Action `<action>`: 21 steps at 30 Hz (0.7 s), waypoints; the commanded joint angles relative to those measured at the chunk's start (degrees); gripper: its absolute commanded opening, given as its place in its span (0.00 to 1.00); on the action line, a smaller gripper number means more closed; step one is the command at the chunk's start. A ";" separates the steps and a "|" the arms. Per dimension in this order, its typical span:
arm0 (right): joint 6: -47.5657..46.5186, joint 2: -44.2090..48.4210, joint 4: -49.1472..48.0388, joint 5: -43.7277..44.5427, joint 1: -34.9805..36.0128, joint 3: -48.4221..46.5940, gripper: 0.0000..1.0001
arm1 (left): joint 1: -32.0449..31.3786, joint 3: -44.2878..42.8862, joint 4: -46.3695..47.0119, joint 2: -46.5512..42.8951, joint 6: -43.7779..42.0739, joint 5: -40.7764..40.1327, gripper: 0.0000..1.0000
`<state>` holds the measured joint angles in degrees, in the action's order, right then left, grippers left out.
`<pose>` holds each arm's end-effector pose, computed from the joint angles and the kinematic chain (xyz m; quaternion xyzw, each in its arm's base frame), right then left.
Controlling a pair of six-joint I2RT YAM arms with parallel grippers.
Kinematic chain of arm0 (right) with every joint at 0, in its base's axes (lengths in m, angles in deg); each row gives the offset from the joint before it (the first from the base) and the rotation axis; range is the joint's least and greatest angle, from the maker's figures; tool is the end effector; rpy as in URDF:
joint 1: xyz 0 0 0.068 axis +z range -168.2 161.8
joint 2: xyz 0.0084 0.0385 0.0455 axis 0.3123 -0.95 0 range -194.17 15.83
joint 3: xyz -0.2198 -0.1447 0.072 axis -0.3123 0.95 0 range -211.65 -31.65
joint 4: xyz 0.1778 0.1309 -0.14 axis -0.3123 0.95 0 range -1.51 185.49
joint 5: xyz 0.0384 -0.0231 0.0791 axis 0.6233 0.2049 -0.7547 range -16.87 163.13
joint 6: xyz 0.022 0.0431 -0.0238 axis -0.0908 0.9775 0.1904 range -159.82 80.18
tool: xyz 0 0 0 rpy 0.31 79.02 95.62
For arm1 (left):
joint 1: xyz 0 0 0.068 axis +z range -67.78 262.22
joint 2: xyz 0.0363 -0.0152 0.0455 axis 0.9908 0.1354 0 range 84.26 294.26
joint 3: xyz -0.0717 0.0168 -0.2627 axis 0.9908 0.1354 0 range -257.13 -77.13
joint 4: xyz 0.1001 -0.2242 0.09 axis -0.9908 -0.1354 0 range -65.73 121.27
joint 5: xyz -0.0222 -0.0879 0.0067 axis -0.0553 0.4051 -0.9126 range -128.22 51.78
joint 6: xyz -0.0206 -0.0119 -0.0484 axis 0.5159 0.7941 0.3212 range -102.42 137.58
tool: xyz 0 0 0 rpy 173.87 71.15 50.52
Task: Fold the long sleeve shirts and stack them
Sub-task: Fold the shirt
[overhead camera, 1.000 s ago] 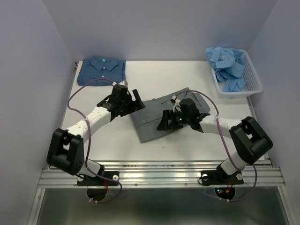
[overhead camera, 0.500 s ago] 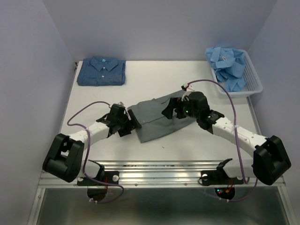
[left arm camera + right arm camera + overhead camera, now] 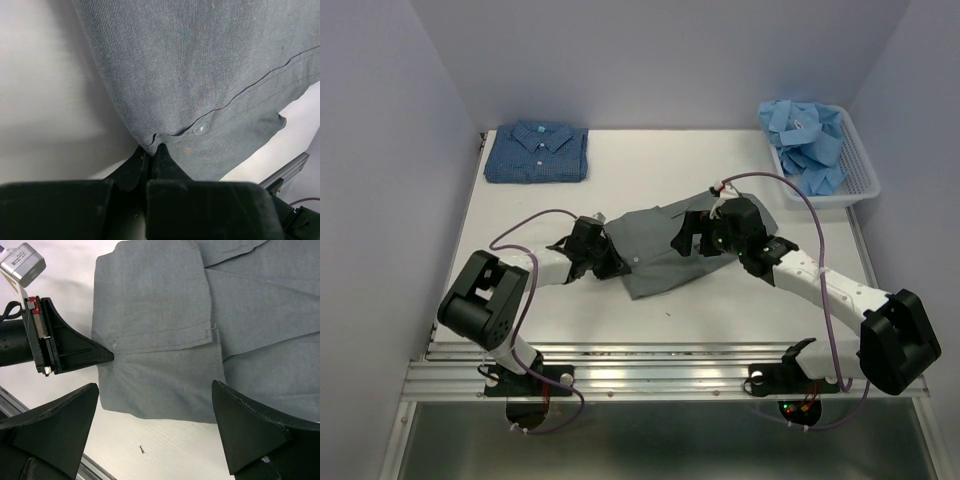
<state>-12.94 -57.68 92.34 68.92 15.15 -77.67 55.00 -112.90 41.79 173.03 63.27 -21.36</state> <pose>0.2354 0.1581 0.2498 -0.0671 0.8688 0.2732 0.4074 0.2527 -0.1415 0.1449 -0.0870 0.9031 -0.3447 0.2409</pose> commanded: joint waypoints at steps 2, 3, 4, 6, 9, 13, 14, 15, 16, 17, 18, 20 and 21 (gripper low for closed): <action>-1.81 0.66 0.36 3.06 -0.21 0.05 1.00 | -1.43 -3.60 -3.65 3.34 -2.10 -1.65 0.00; -2.69 0.57 0.62 2.98 -0.21 -0.03 1.00 | -1.52 -4.22 -4.89 2.55 -2.01 -2.18 0.00; -4.36 -0.04 0.71 2.63 -0.21 -0.47 1.00 | -1.43 -4.66 -8.38 1.85 -2.10 -2.62 0.00; -5.34 -1.36 2.72 1.84 -0.21 -2.13 1.00 | -1.52 -6.15 -14.27 -0.61 -2.27 -4.99 0.00; -6.21 -4.87 5.36 2.45 -0.21 -7.05 1.00 | -1.52 -10.98 -28.16 -4.74 -2.71 -8.94 0.00; -9.90 -9.71 6.25 -2.79 -0.21 -10.22 0.96 | -1.52 -17.48 -40.74 -10.01 -2.45 -13.34 0.00; -10.43 -10.85 5.99 -3.69 0.58 -11.54 0.94 | -1.60 -17.67 -42.67 -10.89 -2.01 -12.74 0.00; -10.35 -13.38 5.55 -4.40 0.58 -12.33 0.92 | -1.61 -17.76 -43.21 -12.73 -2.01 -11.95 0.00; -9.48 -14.89 5.11 -5.62 1.11 -13.91 0.89 | -1.69 -17.76 -44.18 -13.53 -1.84 -11.51 0.00; -9.30 -16.47 5.02 -5.72 1.11 -14.88 0.75 | -1.69 -17.84 -44.88 -14.15 -1.40 -11.15 0.00; -9.29 -18.05 5.28 -5.90 1.11 -16.02 0.66 | -1.69 -18.19 -45.76 -15.02 -0.96 -11.41 0.00; -9.38 -21.83 5.72 -5.20 2.34 -17.52 0.44 | -1.69 -19.33 -48.74 -15.47 0.45 -12.90 0.00; -9.73 -23.50 4.33 -5.28 3.82 -18.13 0.27 | -1.69 -19.69 -49.19 -15.82 0.80 -13.52 0.00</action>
<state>-21.21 -76.96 97.85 65.25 16.09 -92.29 53.69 -129.97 1.14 158.59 62.51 -31.87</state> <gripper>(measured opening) 0.469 0.051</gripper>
